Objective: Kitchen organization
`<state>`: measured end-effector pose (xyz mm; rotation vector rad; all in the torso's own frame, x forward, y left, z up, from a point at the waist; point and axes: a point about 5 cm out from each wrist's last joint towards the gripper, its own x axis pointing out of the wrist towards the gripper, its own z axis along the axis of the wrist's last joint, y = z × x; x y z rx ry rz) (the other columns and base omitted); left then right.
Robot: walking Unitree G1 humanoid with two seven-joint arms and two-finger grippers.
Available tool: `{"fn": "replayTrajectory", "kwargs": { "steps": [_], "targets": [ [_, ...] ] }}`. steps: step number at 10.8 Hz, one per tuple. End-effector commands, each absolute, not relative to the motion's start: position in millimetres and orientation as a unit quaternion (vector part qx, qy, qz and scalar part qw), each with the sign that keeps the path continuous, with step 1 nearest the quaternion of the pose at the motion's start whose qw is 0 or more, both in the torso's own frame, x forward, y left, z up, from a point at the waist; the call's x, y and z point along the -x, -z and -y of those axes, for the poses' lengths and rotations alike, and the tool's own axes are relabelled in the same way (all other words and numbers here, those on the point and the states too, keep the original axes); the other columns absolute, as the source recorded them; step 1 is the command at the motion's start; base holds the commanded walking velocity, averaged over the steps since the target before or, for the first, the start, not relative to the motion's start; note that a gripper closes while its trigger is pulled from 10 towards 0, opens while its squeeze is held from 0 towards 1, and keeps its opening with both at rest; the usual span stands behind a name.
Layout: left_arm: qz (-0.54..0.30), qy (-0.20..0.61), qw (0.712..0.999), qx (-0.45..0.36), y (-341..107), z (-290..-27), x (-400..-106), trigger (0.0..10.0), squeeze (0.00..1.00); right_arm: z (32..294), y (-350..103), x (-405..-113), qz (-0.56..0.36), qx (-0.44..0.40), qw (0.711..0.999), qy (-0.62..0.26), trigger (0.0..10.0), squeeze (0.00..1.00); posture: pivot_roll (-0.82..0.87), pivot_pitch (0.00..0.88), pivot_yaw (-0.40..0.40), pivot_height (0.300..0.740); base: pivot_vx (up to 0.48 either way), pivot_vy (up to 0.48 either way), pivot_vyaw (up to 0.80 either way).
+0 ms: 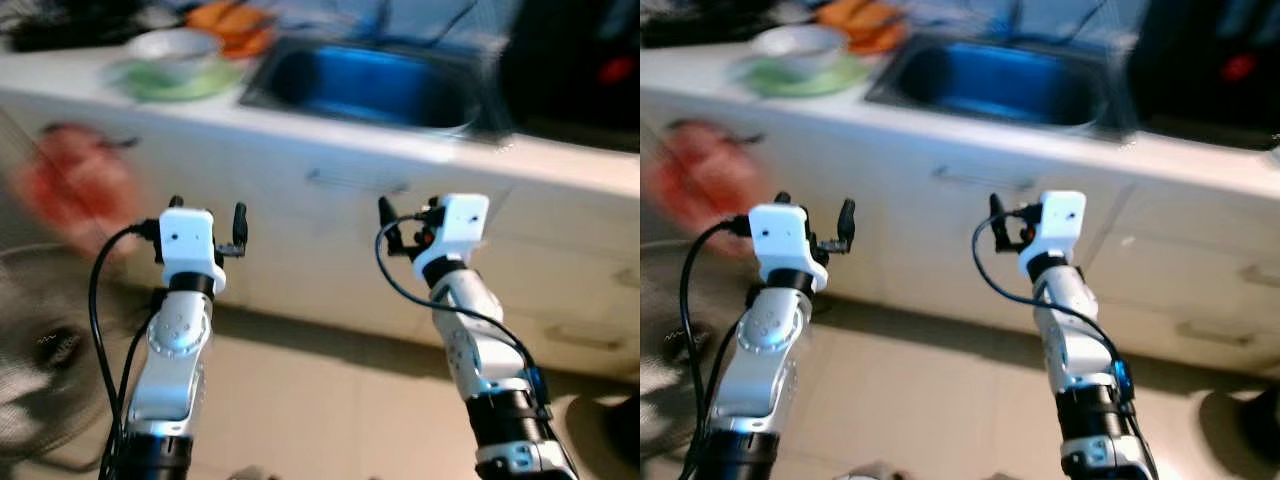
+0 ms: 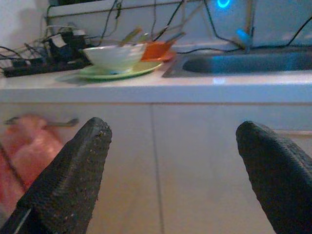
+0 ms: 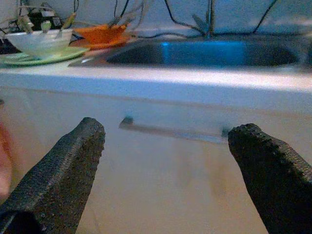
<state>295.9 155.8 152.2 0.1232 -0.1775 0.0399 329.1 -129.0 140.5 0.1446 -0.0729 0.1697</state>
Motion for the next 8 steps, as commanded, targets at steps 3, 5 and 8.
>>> {"fn": "replayTrajectory", "kwargs": {
  "steps": [3, 5, 8],
  "targets": [
    [0.084, -0.018, 0.995, -0.057, -151.6, -152.3, -295.5, 10.0, 0.0, 135.1, -140.0, -330.1, 0.03, -0.071, 0.994, -0.076, 10.0, 0.0, 0.06, 0.066, -0.056, 0.74, 0.0, 0.0, -0.53],
    [0.086, -0.024, 0.994, -0.055, -152.4, -154.9, -294.5, 10.0, 0.0, 135.2, -140.2, -329.8, 0.034, -0.069, 0.994, -0.075, 10.0, 0.0, 0.06, 0.07, -0.058, 0.74, 0.381, 0.0, 0.0],
    [0.083, -0.025, 0.995, -0.057, -151.6, -155.1, -293.4, 10.0, 0.0, 135.3, -140.1, -329.2, 0.034, -0.07, 0.994, -0.075, 10.0, 0.0, 0.06, 0.073, -0.061, 0.74, 0.442, 0.0, 0.0]
  ]
}}
